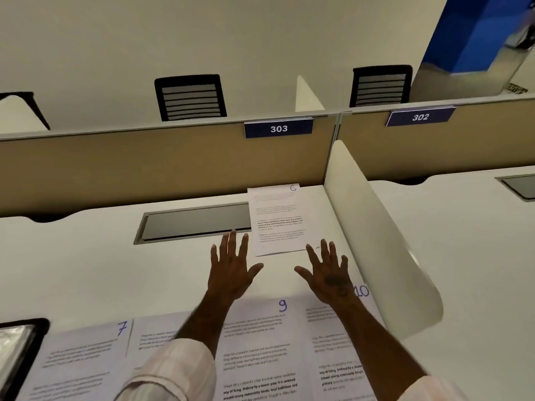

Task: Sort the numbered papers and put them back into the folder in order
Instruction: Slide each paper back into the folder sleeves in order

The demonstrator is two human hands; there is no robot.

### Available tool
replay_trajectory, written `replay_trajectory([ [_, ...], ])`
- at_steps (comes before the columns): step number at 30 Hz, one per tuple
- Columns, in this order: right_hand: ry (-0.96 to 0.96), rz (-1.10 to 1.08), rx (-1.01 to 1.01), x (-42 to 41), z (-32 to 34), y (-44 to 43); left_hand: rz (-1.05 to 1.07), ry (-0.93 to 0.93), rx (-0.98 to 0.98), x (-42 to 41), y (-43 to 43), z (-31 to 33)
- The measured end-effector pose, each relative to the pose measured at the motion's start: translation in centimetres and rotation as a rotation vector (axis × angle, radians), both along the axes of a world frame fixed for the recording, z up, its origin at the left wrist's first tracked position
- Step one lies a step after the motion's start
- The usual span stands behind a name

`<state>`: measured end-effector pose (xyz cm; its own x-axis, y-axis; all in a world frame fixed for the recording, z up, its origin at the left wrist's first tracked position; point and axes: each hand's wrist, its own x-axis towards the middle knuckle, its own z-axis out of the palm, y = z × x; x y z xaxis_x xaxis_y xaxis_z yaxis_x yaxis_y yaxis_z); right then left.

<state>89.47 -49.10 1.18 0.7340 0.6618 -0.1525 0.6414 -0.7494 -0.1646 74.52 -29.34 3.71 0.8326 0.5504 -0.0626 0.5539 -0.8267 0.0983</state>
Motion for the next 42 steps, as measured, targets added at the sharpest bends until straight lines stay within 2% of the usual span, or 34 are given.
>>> replay_trajectory([
  [11, 0.117, -0.042, 0.046, 7.9, -2.9, 4.3, 0.064, 0.025, -0.062, 9.4, 3.4, -3.5],
  [15, 0.170, -0.135, 0.150, 10.3, -4.1, 6.7, 0.194, -0.050, -0.113, 12.3, 4.6, -5.2],
  [19, 0.157, -0.216, 0.233, 12.0, -5.0, 8.8, 0.344, -0.131, -0.267, 14.8, 5.4, -6.6],
  [24, 0.152, -0.298, 0.239, 13.4, -6.4, 11.1, 0.416, -0.121, -0.168, 16.3, 5.3, -8.6],
  [28, 0.179, -0.310, 0.274, 12.9, -7.0, 12.2, 0.497, -0.110, -0.194, 17.3, 5.1, -8.6],
  [33, 0.340, -0.435, 0.388, 13.2, -6.4, 12.9, 0.615, -0.146, -0.387, 17.8, 5.3, -8.3],
  [39, 0.490, -0.596, 0.308, 13.7, -6.1, 13.1, 0.731, -0.394, -0.709, 17.8, 6.0, -8.0],
  [42, 0.554, -0.635, 0.337, 13.8, -6.4, 12.9, 0.705, -0.493, -0.792, 17.1, 5.7, -8.3],
])
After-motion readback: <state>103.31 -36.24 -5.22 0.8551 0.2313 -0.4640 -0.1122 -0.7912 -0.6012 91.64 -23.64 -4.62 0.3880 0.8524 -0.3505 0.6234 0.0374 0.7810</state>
